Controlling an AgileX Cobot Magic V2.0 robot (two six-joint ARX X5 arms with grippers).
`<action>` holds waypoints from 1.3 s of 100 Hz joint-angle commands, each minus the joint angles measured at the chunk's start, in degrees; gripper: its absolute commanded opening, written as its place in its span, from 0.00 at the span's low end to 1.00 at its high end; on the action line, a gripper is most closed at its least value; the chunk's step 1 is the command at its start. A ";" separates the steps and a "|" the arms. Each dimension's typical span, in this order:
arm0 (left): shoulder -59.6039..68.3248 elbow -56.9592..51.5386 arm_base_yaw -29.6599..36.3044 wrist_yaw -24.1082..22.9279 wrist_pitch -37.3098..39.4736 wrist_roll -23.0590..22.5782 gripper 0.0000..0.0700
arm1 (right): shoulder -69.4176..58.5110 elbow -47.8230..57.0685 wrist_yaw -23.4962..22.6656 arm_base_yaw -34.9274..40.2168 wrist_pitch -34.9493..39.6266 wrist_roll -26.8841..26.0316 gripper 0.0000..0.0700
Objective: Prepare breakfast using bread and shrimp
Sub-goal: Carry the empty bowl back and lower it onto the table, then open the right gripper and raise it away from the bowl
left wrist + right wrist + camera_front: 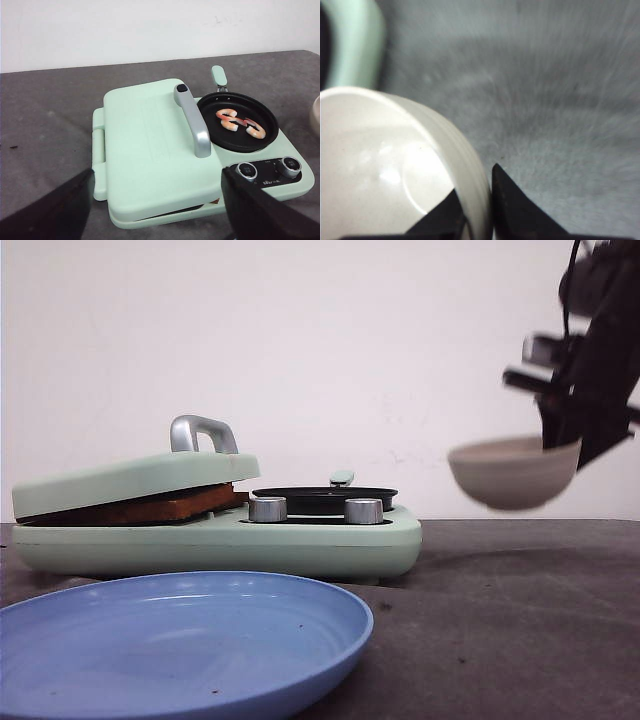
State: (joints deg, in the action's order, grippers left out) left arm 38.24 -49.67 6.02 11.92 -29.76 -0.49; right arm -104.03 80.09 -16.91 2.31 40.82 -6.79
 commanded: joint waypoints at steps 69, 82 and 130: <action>0.33 -0.63 0.00 0.11 0.94 -0.39 0.61 | -8.04 0.87 -1.03 0.68 0.24 1.66 0.38; 0.31 -0.63 0.00 0.11 0.94 -0.37 0.61 | -8.04 0.87 -0.17 0.68 0.63 1.66 0.61; 0.31 -0.63 0.00 0.09 0.83 -0.37 0.61 | -0.63 0.92 0.83 0.02 1.18 2.99 0.61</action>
State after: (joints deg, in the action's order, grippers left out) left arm 38.24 -49.67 6.02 11.94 -29.63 -0.49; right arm -105.34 80.09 -16.25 2.48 42.33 -4.47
